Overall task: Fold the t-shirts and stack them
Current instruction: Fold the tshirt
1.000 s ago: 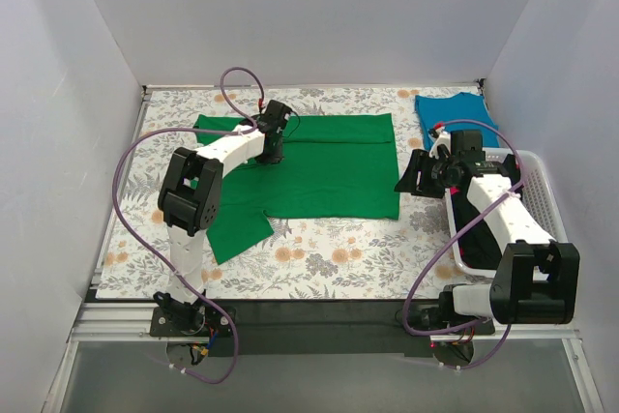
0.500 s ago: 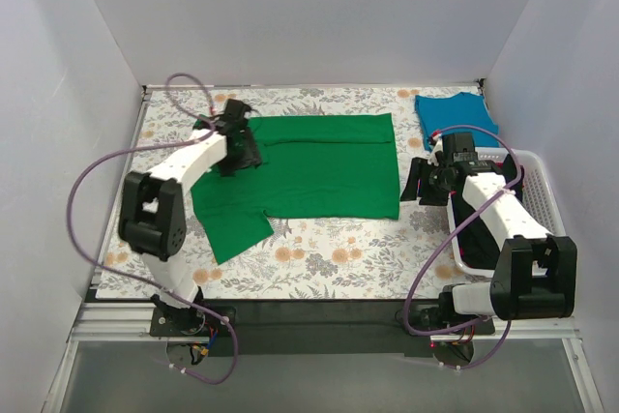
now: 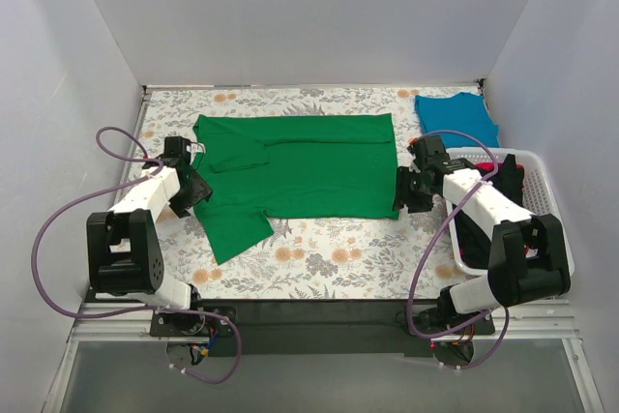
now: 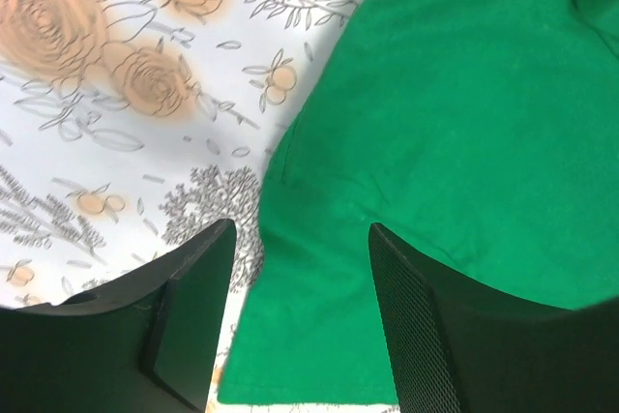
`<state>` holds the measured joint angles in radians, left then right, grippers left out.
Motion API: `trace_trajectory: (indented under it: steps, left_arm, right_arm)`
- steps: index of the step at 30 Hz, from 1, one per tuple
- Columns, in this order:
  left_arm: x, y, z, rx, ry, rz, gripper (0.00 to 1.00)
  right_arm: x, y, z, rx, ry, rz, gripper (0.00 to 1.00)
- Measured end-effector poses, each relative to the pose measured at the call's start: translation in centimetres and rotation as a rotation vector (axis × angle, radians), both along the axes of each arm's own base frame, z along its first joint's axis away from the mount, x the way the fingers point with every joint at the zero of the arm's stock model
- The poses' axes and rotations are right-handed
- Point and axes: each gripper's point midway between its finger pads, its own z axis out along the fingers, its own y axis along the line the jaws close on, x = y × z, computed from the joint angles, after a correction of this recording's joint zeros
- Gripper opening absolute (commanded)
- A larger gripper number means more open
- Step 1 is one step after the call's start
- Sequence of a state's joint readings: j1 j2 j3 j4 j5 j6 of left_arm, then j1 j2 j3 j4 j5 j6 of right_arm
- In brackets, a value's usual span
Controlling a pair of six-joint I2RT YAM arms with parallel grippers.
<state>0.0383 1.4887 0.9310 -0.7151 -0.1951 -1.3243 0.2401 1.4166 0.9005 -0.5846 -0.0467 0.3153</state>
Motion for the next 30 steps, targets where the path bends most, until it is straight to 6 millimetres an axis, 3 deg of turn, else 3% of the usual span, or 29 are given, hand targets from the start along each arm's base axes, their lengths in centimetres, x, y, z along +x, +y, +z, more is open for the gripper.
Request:
trace_trajectory:
  steps: [10,14,23,27,30]
  left_arm:
    - [1.5,1.2,-1.8,0.062,-0.006,-0.008,0.52]
    - [1.1,1.3,-3.0,0.068,0.023,-0.014,0.43]
    - [0.8,1.3,-3.4,0.072,0.029,-0.018,0.40]
    - [0.9,1.3,-3.5,0.074,0.023,-0.019,0.32]
    - [1.0,1.4,-3.4,0.079,0.020,-0.015,0.17]
  right_arm:
    - [0.0,0.4,-1.1,-0.002,0.013,-0.029,0.49]
    - [-0.4,0.5,-2.2,-0.009,0.043,-0.039,0.47]
    - [-0.7,1.1,-4.1,-0.044,0.086,-0.028,0.45]
    - [-0.6,1.2,-4.5,-0.071,0.082,-0.020,0.43]
    - [-0.5,1.0,-4.5,-0.099,0.073,-0.017,0.38]
